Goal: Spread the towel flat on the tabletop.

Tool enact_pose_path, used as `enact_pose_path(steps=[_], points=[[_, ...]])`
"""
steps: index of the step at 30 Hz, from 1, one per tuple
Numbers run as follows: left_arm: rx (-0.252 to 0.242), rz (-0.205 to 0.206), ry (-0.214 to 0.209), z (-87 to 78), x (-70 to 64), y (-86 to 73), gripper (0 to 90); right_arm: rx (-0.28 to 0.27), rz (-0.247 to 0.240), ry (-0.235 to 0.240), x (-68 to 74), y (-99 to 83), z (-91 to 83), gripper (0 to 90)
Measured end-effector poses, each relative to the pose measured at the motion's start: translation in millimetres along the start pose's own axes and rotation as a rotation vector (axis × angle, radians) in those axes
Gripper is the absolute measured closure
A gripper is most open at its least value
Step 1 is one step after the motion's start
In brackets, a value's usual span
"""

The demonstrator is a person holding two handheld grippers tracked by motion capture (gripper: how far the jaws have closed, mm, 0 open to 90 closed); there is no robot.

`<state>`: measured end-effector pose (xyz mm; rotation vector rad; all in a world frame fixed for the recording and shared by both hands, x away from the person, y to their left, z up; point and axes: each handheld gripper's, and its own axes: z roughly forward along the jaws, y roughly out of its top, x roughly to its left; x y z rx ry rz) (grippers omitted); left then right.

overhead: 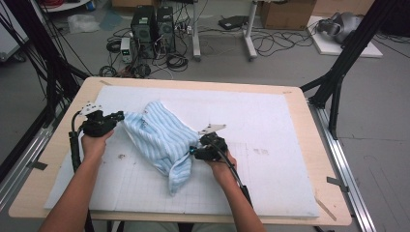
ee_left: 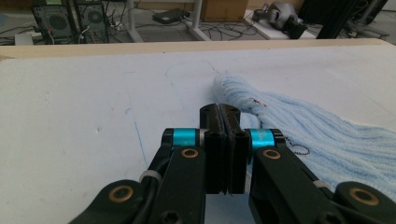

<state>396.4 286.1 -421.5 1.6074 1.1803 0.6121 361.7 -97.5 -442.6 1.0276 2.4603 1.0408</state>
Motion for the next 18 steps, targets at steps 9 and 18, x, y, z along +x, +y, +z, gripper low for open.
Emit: enact_pose_path(steps=[9,18], points=[[0.014,-0.017,0.001,1.3,5.5,-2.7,88.2,0.064,-0.106,-0.027,-3.9,-5.5,-16.5,80.7],[0.017,-0.02,0.006,11.8,3.9,-6.3,88.2,0.102,-0.06,-0.116,-36.4,-58.6,-78.0,80.6]])
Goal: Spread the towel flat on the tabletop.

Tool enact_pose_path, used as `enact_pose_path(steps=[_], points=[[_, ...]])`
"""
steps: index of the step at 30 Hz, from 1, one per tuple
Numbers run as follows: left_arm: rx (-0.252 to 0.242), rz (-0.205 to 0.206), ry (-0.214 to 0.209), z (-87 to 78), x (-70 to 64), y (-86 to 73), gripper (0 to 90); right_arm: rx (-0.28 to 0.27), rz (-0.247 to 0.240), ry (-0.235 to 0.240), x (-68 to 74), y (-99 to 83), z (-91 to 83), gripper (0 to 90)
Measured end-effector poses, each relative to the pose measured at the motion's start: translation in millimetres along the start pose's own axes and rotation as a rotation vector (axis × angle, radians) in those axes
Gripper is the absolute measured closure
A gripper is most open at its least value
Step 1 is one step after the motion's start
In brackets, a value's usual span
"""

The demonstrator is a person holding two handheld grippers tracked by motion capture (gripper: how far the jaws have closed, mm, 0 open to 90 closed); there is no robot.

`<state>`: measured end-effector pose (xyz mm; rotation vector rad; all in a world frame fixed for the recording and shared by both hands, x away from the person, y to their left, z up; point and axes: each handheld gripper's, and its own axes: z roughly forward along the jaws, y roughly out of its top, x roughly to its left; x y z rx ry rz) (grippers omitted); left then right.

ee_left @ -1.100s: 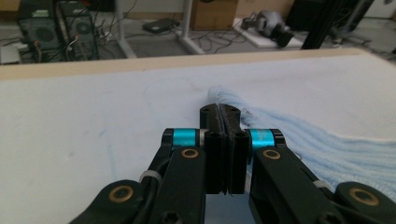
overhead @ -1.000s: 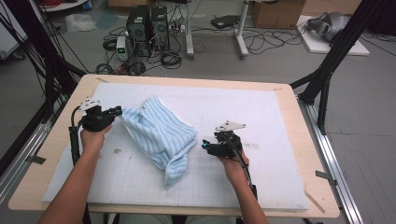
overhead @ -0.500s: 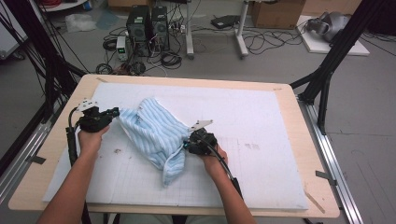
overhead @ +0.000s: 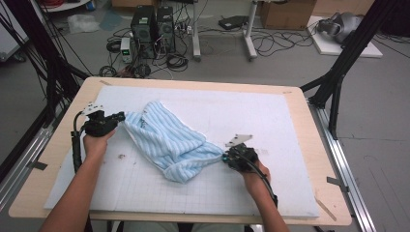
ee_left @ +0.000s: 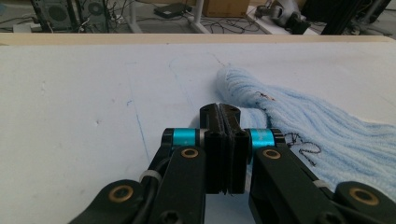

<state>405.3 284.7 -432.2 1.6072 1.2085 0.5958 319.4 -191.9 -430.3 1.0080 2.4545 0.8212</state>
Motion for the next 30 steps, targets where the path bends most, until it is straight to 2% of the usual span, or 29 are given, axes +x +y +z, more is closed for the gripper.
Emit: enact_pose_path(steps=[6,9,12,14,17,19,20,22,24,28,30], points=[[-0.004,-0.009,0.015,5.5,-0.2,-1.6,88.2,0.022,-0.005,-0.036,-8.1,-34.7,-31.3,80.6],[-0.017,-0.033,0.009,6.9,1.7,-2.0,88.2,0.028,-0.014,-0.044,-8.7,-49.2,-42.6,80.6],[-0.011,-0.033,0.002,8.7,1.5,-3.0,88.1,0.015,0.012,-0.034,-9.8,-57.1,-50.4,79.7],[-0.013,-0.038,-0.012,9.7,-0.3,-3.4,86.9,-0.008,0.016,-0.031,-10.0,-55.8,-52.9,76.1],[-0.023,-0.068,-0.013,10.2,-2.3,-2.2,65.0,-0.062,0.046,-0.014,-12.0,-44.7,-53.6,66.8],[-0.023,-0.076,0.004,9.8,-3.7,-1.1,50.8,-0.109,0.07,-0.003,-14.3,-32.3,-51.9,59.9],[-0.025,-0.074,0.003,8.6,-4.0,-0.4,47.1,-0.136,0.076,0.005,-15.5,-25.0,-50.7,57.4],[-0.034,-0.067,0.006,5.9,-5.3,1.4,42.7,-0.178,0.078,0.007,-16.2,-8.7,-46.8,52.2],[-0.037,-0.066,-0.009,2.6,-6.7,3.0,39.3,-0.2,0.066,0.012,-16.5,8.9,-37.6,47.6],[-0.017,-0.054,-0.045,-3.7,-10.3,4.2,34.6,-0.184,0.039,0.049,-15.7,41.1,-5.1,39.6],[-0.049,-0.049,-0.035,-8.4,-12.2,2.7,34.5,-0.177,0.018,0.07,-13.8,55.6,10.8,37.2]])
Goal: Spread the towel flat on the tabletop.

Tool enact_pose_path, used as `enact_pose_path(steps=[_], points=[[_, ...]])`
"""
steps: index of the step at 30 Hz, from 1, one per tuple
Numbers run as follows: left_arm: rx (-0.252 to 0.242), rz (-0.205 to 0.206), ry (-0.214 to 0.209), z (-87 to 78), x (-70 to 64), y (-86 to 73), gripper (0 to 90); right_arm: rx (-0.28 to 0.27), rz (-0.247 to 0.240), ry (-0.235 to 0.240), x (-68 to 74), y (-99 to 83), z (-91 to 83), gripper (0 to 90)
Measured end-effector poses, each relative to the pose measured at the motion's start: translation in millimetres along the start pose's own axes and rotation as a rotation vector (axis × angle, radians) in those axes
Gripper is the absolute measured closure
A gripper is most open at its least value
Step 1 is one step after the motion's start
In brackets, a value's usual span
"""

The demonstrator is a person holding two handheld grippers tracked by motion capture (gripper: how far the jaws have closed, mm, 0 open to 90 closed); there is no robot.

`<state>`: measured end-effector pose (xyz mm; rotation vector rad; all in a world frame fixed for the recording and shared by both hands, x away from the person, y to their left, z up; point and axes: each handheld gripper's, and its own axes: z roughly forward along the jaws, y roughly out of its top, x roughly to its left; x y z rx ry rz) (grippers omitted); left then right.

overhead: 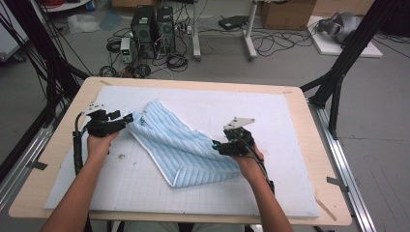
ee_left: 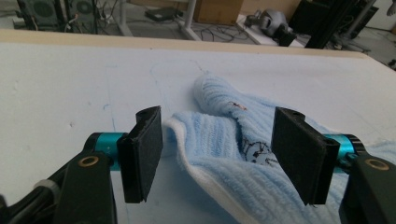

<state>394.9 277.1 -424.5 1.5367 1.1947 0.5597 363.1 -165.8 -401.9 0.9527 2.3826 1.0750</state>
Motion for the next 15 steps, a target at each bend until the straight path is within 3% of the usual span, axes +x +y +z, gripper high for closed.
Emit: enact_pose_path(steps=[5,8,12,15], points=[[0.011,0.009,-0.005,-8.5,2.8,-9.7,34.3,0.005,-0.028,0.091,-0.9,23.5,37.9,35.2],[0.017,0.011,-0.011,-13.6,4.1,-16.5,34.3,0.043,-0.045,0.096,-2.5,36.2,58.1,37.1],[0.025,0.002,-0.018,-18.3,5.4,-21.3,34.4,0.066,-0.064,0.119,-3.2,51.5,83.1,47.3],[0.024,0.004,-0.028,-19.8,4.2,-20.6,34.6,0.092,-0.052,0.123,-0.6,61.6,103.0,49.5]])
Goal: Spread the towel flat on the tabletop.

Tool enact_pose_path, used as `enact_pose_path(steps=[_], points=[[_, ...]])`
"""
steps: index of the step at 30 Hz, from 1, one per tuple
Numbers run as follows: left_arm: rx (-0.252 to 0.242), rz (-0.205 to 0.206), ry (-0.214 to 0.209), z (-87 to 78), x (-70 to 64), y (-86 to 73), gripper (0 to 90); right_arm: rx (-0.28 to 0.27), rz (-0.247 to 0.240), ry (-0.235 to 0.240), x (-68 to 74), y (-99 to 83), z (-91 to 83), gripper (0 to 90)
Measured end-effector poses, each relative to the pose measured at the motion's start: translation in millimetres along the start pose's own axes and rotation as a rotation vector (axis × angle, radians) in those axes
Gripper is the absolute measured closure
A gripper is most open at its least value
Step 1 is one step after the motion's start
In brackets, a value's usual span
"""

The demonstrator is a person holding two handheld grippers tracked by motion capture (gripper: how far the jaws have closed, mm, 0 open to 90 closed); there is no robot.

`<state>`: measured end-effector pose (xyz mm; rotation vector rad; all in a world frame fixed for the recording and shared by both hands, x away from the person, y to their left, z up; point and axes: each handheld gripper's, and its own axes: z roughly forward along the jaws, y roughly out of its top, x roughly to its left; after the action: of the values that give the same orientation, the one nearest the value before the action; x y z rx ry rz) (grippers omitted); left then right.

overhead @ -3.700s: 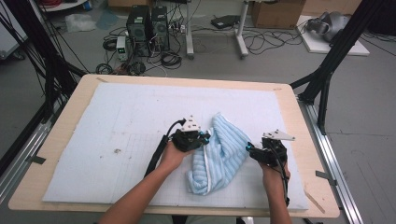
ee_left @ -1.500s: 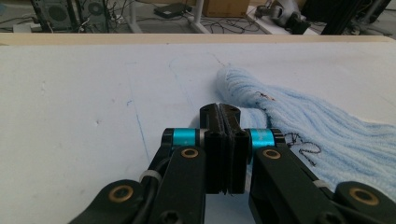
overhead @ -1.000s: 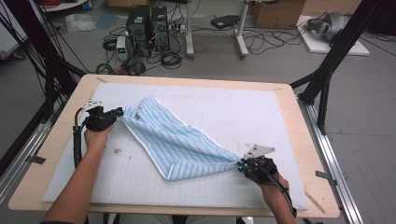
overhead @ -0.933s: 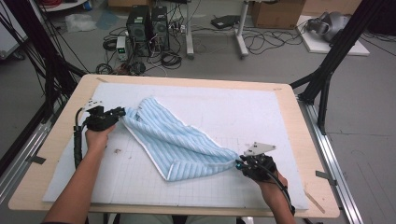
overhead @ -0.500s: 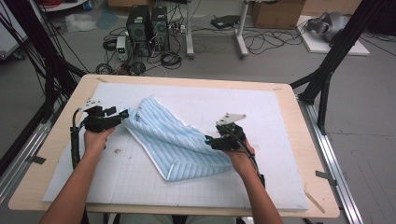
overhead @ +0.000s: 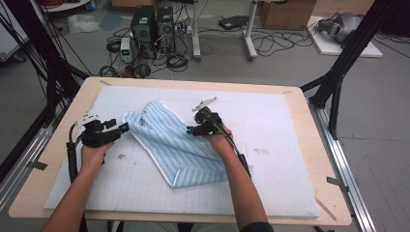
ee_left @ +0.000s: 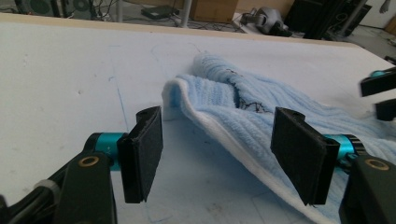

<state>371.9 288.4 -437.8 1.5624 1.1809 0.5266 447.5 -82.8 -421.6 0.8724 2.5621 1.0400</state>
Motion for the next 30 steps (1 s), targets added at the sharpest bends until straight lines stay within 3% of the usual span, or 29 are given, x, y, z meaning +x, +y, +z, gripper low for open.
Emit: enact_pose_path(steps=[5,7,8,10,11,14,16,19,25,27,30], points=[[0.003,0.002,-0.013,0.1,-2.1,0.4,35.2,0.054,0.006,0.016,8.3,9.3,31.9,54.7],[0.006,-0.001,-0.016,0.5,-2.3,-0.1,35.2,0.037,0.028,0.021,7.6,10.8,33.1,73.7],[0.008,0.001,-0.02,0.7,-2.3,-0.1,35.2,0.046,0.001,0.009,8.2,11.6,31.9,84.3],[0.006,-0.001,-0.021,1.2,-3.1,-0.2,35.5,0.074,-0.069,-0.098,10.9,13.6,28.4,85.8],[0.008,0.002,-0.025,1.2,-3.3,-0.2,35.5,0.079,-0.066,-0.128,8.5,13.2,26.4,86.0],[0.014,0.001,-0.028,2.8,-5.3,-0.5,35.6,0.082,-0.026,-0.239,-3.7,10.1,15.5,86.0],[0.021,0.005,-0.033,4.1,-6.5,-0.9,35.6,0.056,0.02,-0.31,-15.9,7.4,4.8,85.9],[0.026,0.005,-0.042,6.7,-8.6,-1.6,35.6,-0.024,0.135,-0.386,-38.3,1.4,-13.8,85.9],[0.025,0.004,-0.057,9.4,-11.8,-1.8,36.0,-0.071,0.289,-0.572,-69.3,-13.8,-40.2,86.0],[0.028,0.006,-0.059,9.5,-11.9,-1.9,35.9,-0.047,0.303,-0.615,-75.4,-18.9,-45.1,85.7],[0.024,-0.001,-0.062,9.0,-12.4,-1.6,35.9,-0.016,0.312,-0.597,-79.2,-26.6,-46.0,83.4]])
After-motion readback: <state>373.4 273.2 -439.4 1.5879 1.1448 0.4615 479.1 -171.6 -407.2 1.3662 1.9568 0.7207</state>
